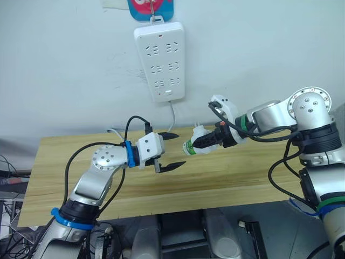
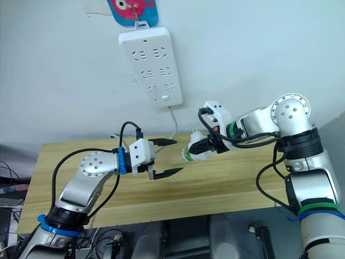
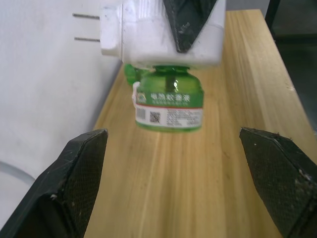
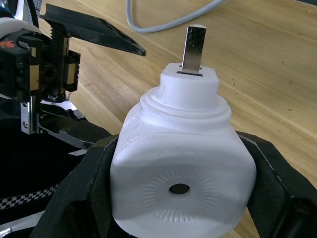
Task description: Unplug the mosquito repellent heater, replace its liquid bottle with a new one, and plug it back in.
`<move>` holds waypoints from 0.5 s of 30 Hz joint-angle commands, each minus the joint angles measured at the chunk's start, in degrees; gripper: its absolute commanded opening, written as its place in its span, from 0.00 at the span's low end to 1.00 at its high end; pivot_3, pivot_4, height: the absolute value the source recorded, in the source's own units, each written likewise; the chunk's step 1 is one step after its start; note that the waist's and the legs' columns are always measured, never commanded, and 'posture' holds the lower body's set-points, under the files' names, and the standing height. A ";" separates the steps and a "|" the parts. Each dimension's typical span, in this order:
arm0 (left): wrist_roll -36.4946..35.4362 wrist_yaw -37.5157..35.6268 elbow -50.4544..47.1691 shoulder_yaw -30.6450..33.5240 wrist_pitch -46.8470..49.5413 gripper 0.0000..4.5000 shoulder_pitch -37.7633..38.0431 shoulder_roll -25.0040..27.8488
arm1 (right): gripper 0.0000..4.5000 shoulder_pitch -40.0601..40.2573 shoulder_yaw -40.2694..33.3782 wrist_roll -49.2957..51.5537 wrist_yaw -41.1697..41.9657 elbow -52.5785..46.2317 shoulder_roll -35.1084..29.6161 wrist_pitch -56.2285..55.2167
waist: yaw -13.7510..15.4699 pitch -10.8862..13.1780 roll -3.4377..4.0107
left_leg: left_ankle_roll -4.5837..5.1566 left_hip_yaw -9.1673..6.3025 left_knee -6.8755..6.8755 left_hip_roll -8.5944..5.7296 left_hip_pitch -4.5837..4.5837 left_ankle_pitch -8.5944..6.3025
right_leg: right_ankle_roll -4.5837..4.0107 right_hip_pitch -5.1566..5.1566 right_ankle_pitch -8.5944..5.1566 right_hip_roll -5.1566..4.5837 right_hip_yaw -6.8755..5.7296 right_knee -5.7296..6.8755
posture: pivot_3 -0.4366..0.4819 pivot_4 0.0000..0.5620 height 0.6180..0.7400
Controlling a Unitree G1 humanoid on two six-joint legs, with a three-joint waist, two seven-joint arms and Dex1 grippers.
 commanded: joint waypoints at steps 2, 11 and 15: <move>1.28 0.67 0.50 -1.32 -0.71 0.99 -2.07 -1.41 | 0.68 -1.25 -1.64 1.83 -0.73 -0.86 0.23 0.50 | -0.07 0.00 0.00 | 0.00 0.00 0.01 0.00 0.00 0.00 | 0.00 0.00 0.00 0.00 0.00 0.01 | 0.25 0.45 0.92; 2.90 0.63 3.24 -3.28 -1.04 0.99 -4.42 -3.60 | 0.68 -1.21 -2.14 2.68 -2.47 -0.53 1.08 0.50 | -0.17 0.00 0.01 | 0.00 0.00 0.02 0.00 0.00 0.00 | 0.00 0.00 0.00 0.00 -0.01 0.02 | 0.24 0.46 0.92; 3.49 0.67 4.11 -4.15 -1.35 0.99 -4.78 -4.48 | 0.68 -1.24 -2.26 3.12 -2.92 -0.39 1.31 0.50 | -0.18 0.00 0.01 | 0.00 0.00 0.05 0.00 0.00 0.00 | 0.00 0.01 0.00 0.00 0.00 0.04 | 0.24 0.46 0.92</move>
